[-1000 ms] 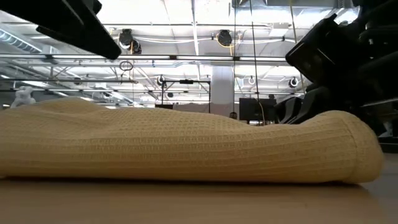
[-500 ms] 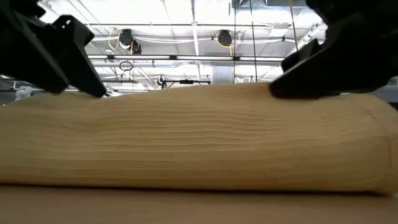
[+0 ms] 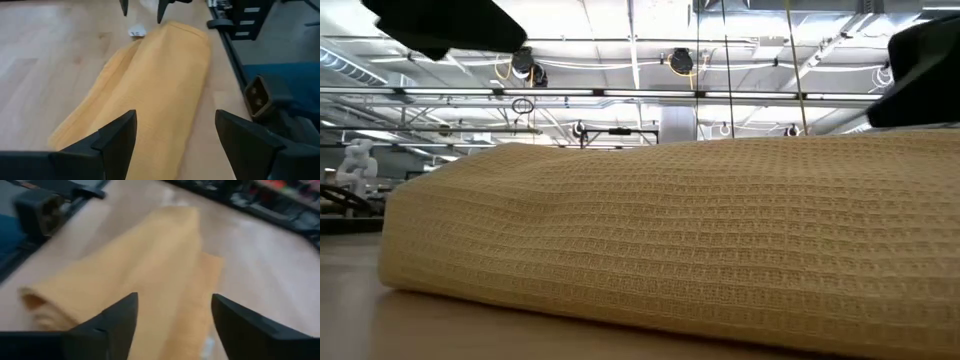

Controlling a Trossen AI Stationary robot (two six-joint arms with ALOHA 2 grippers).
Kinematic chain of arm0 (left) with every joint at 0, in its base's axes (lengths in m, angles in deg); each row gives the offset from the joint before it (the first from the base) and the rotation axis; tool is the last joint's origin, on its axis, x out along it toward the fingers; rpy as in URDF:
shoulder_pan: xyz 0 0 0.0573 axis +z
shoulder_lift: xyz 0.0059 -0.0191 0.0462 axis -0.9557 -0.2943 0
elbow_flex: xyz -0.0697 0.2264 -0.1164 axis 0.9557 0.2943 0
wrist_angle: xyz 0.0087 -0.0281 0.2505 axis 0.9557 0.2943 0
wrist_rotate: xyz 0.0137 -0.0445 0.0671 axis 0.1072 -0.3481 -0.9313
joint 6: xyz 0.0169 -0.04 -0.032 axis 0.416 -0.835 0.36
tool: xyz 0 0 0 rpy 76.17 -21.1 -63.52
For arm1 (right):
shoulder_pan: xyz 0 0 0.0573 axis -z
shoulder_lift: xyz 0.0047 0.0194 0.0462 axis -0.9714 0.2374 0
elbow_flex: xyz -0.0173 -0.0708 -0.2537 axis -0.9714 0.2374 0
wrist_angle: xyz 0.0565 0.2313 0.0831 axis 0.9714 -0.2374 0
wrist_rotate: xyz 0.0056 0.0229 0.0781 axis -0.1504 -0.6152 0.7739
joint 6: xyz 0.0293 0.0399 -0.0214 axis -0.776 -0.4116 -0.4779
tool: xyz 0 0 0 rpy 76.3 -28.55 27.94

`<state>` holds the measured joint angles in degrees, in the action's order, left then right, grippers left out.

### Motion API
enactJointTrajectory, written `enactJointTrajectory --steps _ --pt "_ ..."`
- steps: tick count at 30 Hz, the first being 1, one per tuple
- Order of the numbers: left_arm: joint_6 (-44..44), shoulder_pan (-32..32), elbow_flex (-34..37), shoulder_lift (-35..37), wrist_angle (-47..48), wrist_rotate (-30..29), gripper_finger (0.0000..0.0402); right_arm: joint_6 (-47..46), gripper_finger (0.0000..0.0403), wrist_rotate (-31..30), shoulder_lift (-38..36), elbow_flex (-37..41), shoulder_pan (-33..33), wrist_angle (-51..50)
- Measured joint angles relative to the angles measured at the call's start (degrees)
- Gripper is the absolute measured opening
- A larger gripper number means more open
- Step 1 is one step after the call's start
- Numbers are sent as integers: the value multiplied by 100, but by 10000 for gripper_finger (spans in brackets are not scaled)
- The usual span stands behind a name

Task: Roll towel
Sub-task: Roll the yellow towel

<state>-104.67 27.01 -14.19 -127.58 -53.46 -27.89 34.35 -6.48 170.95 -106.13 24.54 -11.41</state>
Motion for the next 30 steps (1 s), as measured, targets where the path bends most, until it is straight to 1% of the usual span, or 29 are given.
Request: enactJointTrajectory --steps 3,5,8,11,13,18,22,25,28,30 --pt "24 128 0 -2 -10 -3 271 135 262 -377 -109 0 -19 -140" --pt "71 200 0 -2 -45 -9 271 155 270 -382 -243 0 -21 -164" --pt "163 278 0 -2 -39 126 271 191 273 -188 -513 0 -110 -158" --pt "210 370 0 -2 -31 281 271 426 271 322 -693 0 -376 -177" --pt "310 453 0 -2 -31 299 271 424 273 513 -725 0 -566 -167" --pt "621 796 -2 -196 26 316 271 -311 286 570 -611 0 -816 -180" --pt "604 1143 -2 -494 169 313 271 -688 282 562 -362 0 -854 -75" --pt "288 1327 -2 -623 549 277 271 -942 266 562 -126 0 -760 11" --pt "-487 1471 -2 -625 1177 151 271 -1051 245 557 47 0 -698 40" --pt "-1095 1523 -2 -625 1754 11 271 -1038 231 539 66 0 -684 39"
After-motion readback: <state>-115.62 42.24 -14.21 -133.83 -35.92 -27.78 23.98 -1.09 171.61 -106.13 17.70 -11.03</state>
